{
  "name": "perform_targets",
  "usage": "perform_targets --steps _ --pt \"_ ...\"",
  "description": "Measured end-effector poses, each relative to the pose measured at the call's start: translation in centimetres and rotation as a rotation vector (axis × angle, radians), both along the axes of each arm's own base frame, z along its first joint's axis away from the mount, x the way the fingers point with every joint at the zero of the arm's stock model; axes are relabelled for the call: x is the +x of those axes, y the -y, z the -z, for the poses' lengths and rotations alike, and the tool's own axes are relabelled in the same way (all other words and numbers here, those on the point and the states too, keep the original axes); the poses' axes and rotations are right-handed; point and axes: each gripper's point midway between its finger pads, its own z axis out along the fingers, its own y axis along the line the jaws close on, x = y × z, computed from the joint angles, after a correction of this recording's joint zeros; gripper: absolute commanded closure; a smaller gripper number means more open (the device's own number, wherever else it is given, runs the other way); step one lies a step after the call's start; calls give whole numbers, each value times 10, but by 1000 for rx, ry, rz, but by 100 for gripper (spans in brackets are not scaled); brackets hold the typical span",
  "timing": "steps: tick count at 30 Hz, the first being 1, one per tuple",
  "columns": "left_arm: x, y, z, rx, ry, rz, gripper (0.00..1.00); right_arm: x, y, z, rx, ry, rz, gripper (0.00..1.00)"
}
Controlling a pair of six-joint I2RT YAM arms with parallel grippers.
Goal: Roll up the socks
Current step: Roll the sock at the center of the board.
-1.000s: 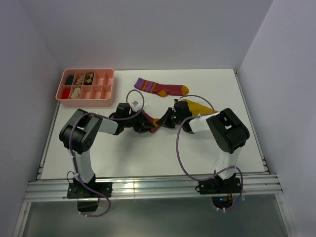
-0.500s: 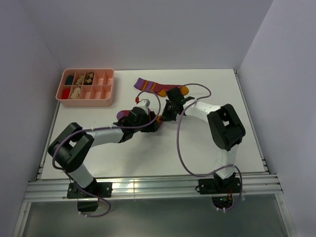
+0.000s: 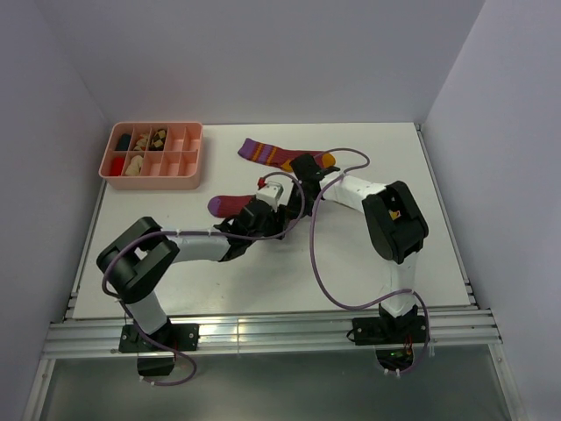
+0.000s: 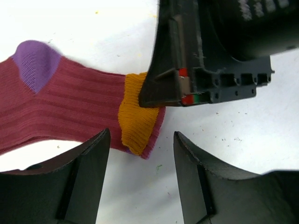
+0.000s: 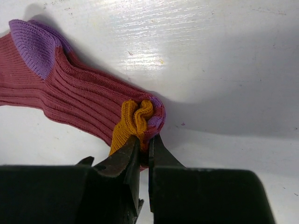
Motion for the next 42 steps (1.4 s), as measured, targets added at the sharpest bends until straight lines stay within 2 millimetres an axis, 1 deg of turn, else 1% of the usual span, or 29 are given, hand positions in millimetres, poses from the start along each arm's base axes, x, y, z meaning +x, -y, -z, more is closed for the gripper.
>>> perform_targets --steps 8,10,13,14,15,16,19,20,21,23,24,25,26,27,29,30,33,36,38,42 --pt "-3 13 3 28 77 81 42 -2 0 0 3 -9 -7 100" --pt "-3 14 9 43 80 90 43 -3 -1 1 5 -11 -8 100" --pt "-5 14 25 81 67 103 46 -3 -2 0 9 -16 -11 100" --pt "-6 13 32 97 61 106 53 -4 -2 0 12 -18 -12 100" --pt "-6 13 35 107 62 103 57 -4 -3 1 13 -19 -13 100" --pt "-4 12 35 114 68 100 60 -4 -3 1 14 -20 -13 100" --pt "-2 11 35 124 76 89 77 -4 -3 0 16 -21 -15 100" --pt "-2 11 35 123 77 88 86 -4 -4 0 18 -20 -15 100" --pt "-2 12 35 125 79 90 90 -4 -4 0 21 -20 -16 100" --pt "-3 12 35 122 78 88 99 -4 -5 1 28 -17 -17 100" --pt "-3 12 35 120 76 88 99 -4 -5 1 32 -15 -16 100" --pt "-3 13 35 120 75 89 99 -3 -5 1 41 -10 -15 93" --pt "-4 13 35 119 74 88 99 -3 -6 1 51 -3 -13 89" --pt "-4 13 35 115 71 88 99 -4 -5 1 62 5 -10 82" --pt "-4 13 35 103 58 84 99 -4 -5 0 90 25 0 73" --pt "-5 13 35 95 48 88 99 -5 -5 -1 105 35 3 66" --pt "-8 13 34 45 -11 104 99 -10 -4 -4 144 74 9 56" --pt "-7 11 34 -37 -103 122 99 -17 -1 -10 192 113 26 47" --pt "-5 9 33 -94 -166 124 99 -20 1 -15 232 147 39 45" --pt "-5 1 31 -217 -309 115 99 -20 6 -27 298 231 59 41"
